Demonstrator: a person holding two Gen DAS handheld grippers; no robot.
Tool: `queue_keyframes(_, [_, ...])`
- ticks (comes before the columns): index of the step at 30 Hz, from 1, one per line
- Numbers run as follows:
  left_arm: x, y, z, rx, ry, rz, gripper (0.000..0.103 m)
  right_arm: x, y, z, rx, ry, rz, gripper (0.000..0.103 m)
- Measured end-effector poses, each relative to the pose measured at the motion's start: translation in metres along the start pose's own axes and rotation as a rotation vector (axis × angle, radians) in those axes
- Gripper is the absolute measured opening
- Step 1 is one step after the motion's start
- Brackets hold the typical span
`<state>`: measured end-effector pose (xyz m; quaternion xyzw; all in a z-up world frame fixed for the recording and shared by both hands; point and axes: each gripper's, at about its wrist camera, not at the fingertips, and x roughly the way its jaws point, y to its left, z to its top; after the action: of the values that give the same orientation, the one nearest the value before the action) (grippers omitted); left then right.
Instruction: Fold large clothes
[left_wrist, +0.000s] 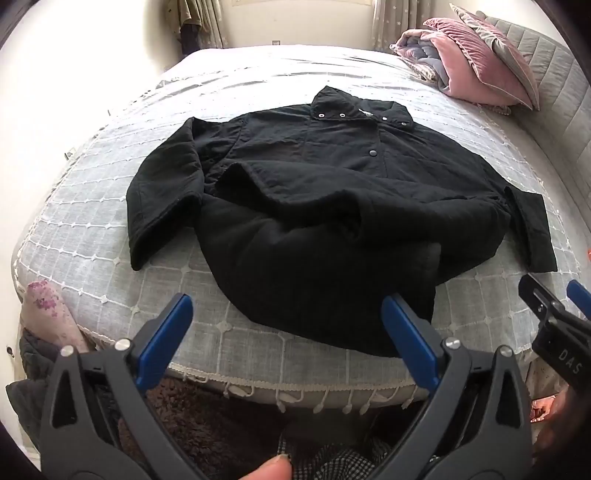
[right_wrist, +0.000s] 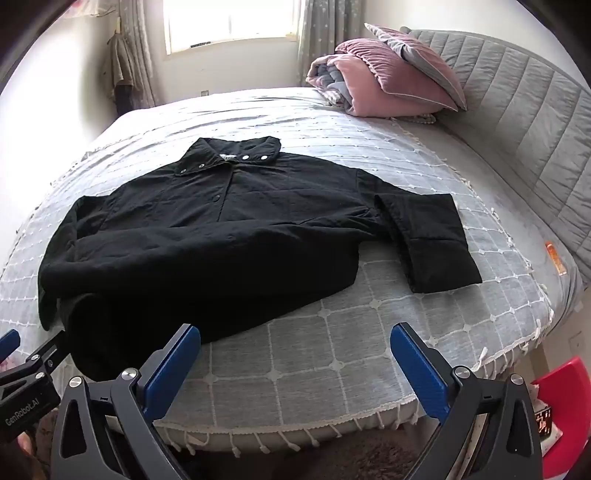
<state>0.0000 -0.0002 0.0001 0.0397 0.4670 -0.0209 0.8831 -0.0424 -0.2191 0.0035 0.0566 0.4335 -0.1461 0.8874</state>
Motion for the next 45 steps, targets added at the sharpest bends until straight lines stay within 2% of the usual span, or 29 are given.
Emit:
queue_keyframes(4, [0.0,-0.002,0.0,0.001,-0.008,-0.003,0.102,-0.001,-0.004,0.002,-0.004,0.01,-0.013,0.103])
queue_keyframes(14, [-0.002,-0.002,-0.002,0.006,0.004,-0.017,0.102,0.0,0.02,-0.006,-0.003,0.016,-0.013,0.103])
queue_keyframes(16, [-0.002,-0.002,-0.001,0.008,0.007,-0.02,0.102,0.0,0.011,0.0,-0.029,0.021,0.014,0.103])
queue_keyframes(26, [-0.003,-0.003,-0.002,0.012,0.002,-0.024,0.102,0.001,0.013,-0.001,-0.036,0.026,0.028,0.103])
queue_keyframes(45, [-0.004,-0.004,-0.005,0.01,0.004,-0.035,0.102,-0.002,0.011,0.0,-0.023,0.024,0.025,0.103])
